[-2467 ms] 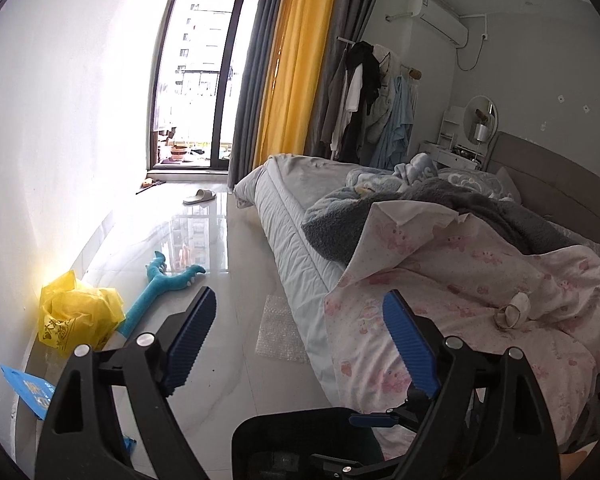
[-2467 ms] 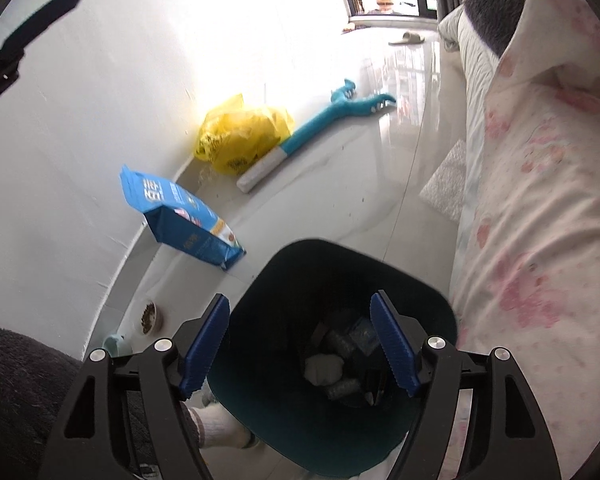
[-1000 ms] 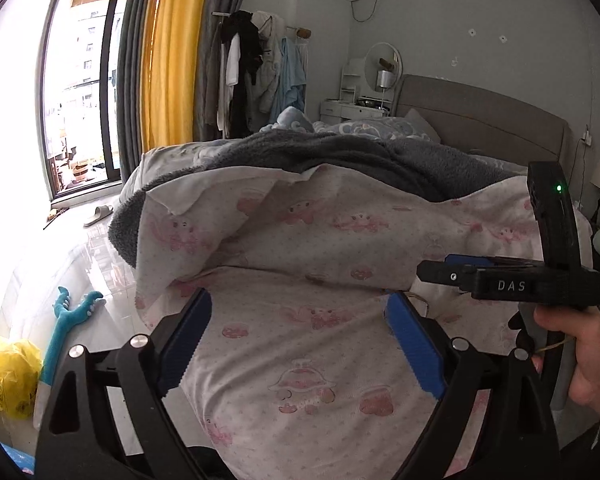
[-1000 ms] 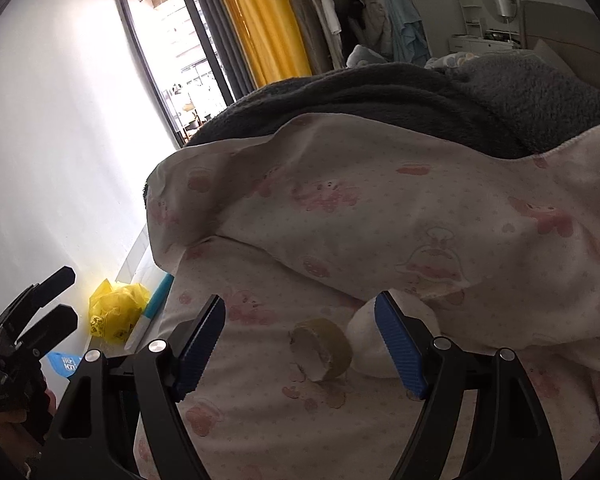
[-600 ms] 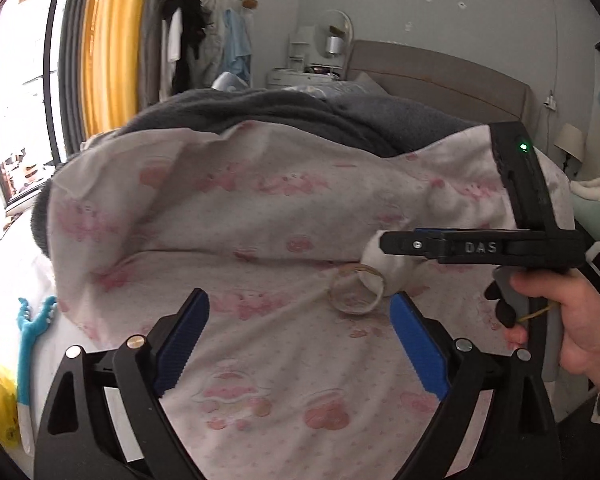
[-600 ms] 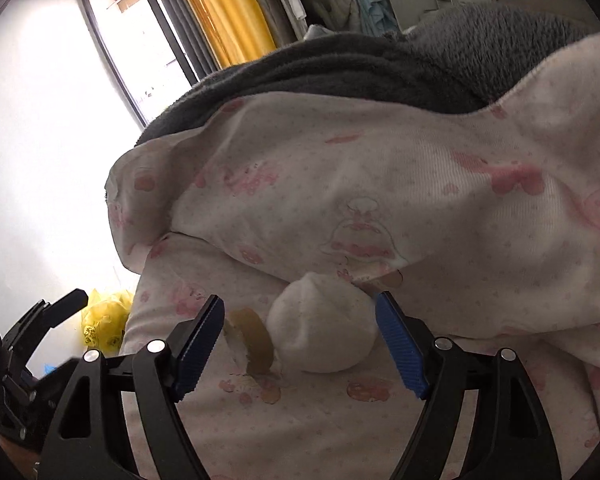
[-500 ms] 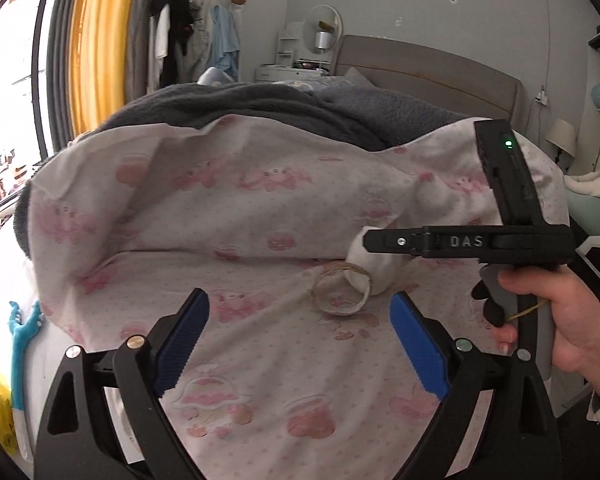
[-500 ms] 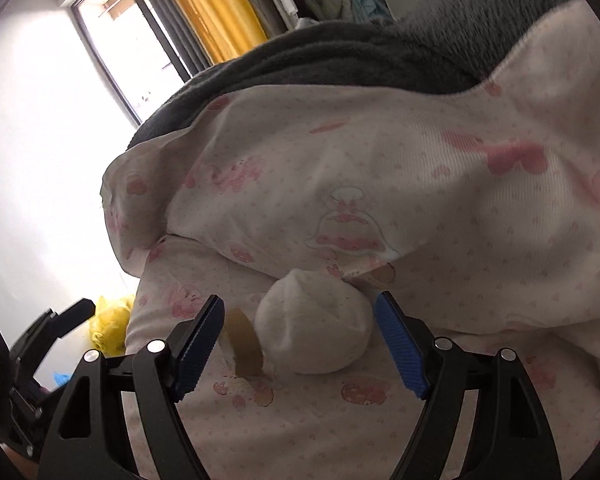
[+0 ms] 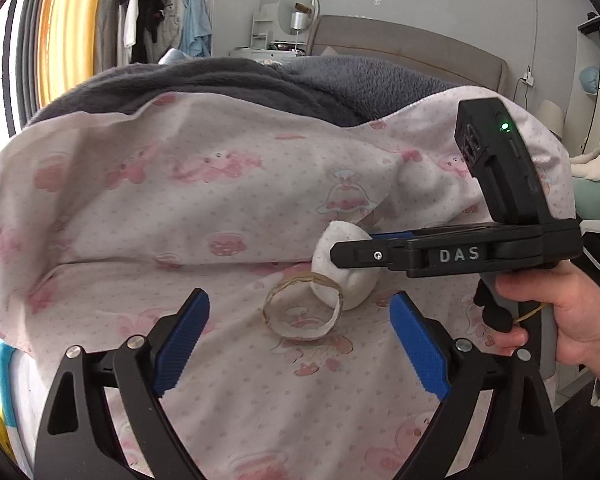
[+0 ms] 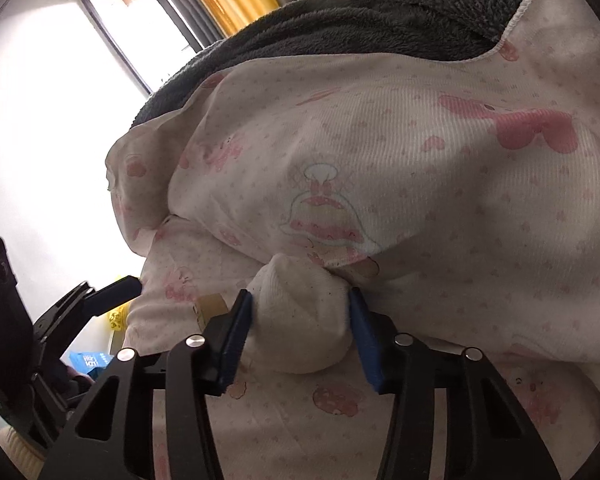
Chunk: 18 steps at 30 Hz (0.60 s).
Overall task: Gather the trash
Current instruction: 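Grasp the white tissue ball with the right tool while the left tool grasps the cardboard ring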
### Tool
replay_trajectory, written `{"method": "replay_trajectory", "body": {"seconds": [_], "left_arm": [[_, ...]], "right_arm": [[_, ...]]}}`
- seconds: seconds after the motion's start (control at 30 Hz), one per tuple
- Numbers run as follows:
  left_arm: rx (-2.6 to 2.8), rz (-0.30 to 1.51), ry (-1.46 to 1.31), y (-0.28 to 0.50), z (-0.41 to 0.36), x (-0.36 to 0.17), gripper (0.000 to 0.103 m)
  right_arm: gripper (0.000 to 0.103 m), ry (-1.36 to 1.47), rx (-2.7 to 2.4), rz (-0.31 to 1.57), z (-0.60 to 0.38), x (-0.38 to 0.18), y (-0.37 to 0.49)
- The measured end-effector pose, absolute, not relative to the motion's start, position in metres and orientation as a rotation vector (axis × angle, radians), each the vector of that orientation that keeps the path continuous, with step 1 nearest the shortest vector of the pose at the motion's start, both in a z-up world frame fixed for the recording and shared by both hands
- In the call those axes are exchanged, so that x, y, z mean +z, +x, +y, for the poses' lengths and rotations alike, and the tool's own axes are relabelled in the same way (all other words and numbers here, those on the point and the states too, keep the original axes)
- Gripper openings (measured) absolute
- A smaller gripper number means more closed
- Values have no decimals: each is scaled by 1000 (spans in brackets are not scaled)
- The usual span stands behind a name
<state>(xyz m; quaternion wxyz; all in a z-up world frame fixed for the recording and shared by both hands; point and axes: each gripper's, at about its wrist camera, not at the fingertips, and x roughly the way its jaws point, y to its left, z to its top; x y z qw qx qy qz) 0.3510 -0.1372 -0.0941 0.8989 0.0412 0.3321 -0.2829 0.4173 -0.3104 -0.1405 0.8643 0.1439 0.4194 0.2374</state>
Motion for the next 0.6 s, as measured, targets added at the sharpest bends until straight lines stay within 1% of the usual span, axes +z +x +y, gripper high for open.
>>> {"method": "replay_trajectory", "body": {"seconds": [0.2, 0.43, 0.6], "left_arm": [[-595, 712, 51, 362, -143, -103, 93], [-597, 758, 11, 375, -141, -113, 88], [-631, 772, 16, 382, -151, -113, 88]], "right_arm": [[46, 279, 504, 864, -319, -132, 411], [46, 269, 505, 858, -327, -128, 411], [46, 245, 506, 855, -329, -126, 410]]}}
